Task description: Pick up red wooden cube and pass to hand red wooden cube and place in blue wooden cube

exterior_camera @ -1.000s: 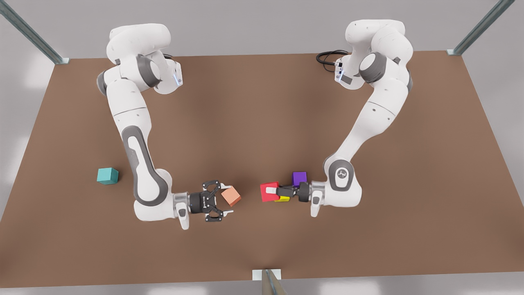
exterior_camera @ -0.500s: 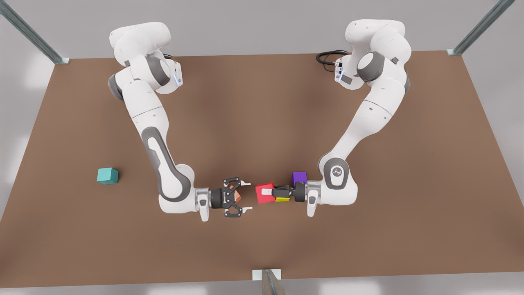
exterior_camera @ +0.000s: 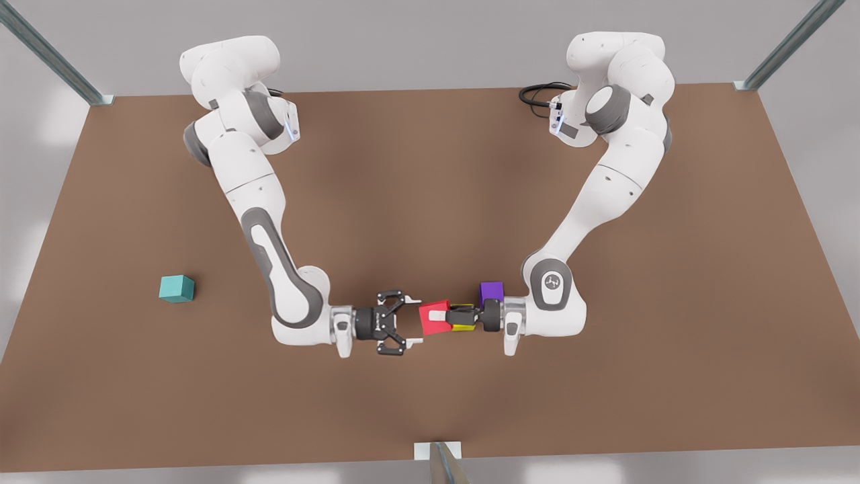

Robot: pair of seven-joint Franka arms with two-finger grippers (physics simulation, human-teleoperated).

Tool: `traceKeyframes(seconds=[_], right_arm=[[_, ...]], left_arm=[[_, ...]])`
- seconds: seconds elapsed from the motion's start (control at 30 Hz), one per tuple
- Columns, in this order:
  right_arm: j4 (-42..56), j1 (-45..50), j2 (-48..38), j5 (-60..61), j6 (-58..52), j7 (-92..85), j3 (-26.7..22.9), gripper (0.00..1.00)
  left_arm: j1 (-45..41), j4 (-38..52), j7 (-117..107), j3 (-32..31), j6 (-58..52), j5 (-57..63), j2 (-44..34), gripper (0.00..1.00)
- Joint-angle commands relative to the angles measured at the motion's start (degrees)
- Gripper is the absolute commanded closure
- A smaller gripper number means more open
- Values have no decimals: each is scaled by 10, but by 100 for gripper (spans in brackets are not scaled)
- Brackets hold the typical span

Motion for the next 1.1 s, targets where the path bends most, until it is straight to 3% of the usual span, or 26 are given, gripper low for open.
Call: traceKeyframes(seconds=[0.0, 0.57, 0.63, 0.67, 0.7, 0.8, 0.83, 0.87, 0.9, 1.07], right_arm=[[0, 3, 0, 4, 10, -59, 1, 0], [10, 15, 5, 14, 49, -55, 24, 0], [10, 16, 5, 16, 49, -55, 24, 9], [10, 16, 5, 16, 50, -55, 24, 32], [11, 16, 5, 16, 49, -55, 24, 47], [11, 15, 5, 16, 49, -55, 24, 48], [10, 15, 5, 17, 49, -55, 24, 48], [10, 15, 5, 17, 49, -55, 24, 48], [10, 14, 5, 17, 49, -55, 24, 48], [8, 12, 4, 17, 49, -55, 24, 48]], left_arm=[[-2, 0, 8, 0, 0, -3, -1, 33], [-7, 6, 61, 2, 0, -1, 0, 33], [-7, 6, 61, 1, 0, -1, 0, 33], [-7, 6, 61, 1, 0, -1, 0, 33], [-7, 6, 61, 1, 0, -1, 0, 33], [-9, 6, 61, 2, 0, -1, 0, 33], [-9, 6, 61, 1, 7, -1, 0, 27], [-10, 6, 61, 1, 9, -1, 0, 27], [-10, 6, 61, 1, 9, -1, 0, 3], [-11, 6, 61, 1, 10, -1, 0, 1]])
